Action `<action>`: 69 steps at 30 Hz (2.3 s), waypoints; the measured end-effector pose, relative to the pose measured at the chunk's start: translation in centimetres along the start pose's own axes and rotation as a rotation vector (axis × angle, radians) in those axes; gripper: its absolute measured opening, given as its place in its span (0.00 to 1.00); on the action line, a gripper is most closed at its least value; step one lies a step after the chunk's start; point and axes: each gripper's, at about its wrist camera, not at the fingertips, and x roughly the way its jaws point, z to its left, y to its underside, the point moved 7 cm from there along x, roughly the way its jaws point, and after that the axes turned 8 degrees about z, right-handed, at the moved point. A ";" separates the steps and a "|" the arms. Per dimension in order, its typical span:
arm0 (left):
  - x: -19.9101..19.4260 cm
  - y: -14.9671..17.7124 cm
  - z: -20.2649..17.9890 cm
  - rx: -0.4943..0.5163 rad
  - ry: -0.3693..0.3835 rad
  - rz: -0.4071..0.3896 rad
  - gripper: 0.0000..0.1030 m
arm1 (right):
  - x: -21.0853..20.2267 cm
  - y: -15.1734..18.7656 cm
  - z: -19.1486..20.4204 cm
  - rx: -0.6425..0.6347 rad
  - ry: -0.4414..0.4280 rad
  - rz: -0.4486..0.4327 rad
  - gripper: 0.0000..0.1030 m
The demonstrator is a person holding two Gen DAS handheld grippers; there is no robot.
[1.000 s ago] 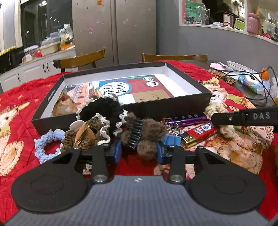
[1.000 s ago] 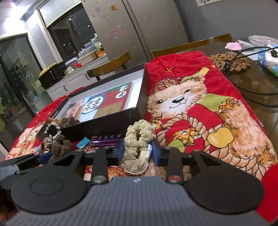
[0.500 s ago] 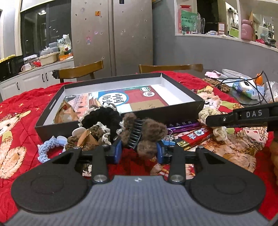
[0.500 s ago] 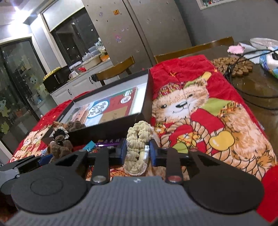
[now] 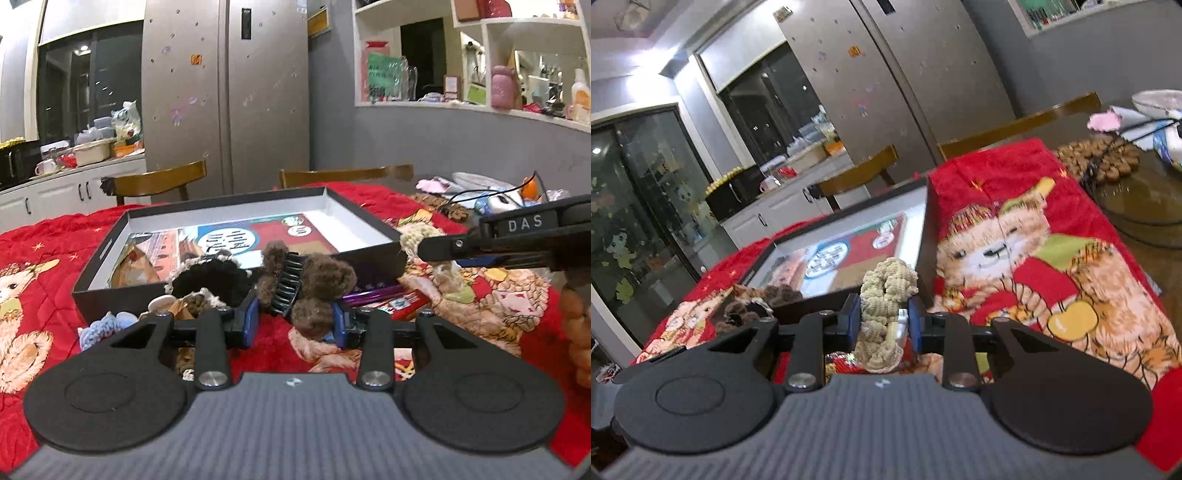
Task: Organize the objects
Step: 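Lift the pom-pom clip and scrunchie and carry both over the black box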
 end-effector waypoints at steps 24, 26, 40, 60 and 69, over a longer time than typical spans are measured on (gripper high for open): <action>-5.3 -8.9 1.6 -0.067 -0.135 -0.081 0.43 | -4.4 -6.9 6.2 0.012 -0.162 -0.205 0.29; -5.8 -10.7 1.8 -0.090 -0.122 -0.103 0.43 | -4.3 -8.2 6.8 0.003 -0.158 -0.228 0.29; -1.1 -14.3 4.5 -0.225 0.046 -0.024 0.43 | 3.9 -9.2 5.1 0.051 -0.062 -0.216 0.30; 9.0 -6.9 4.3 -0.146 0.024 0.153 0.43 | 8.5 -3.9 1.8 0.091 -0.152 -0.095 0.30; 9.6 -6.2 3.4 -0.072 -0.036 0.144 0.44 | 9.3 -3.3 2.0 0.068 -0.119 -0.077 0.31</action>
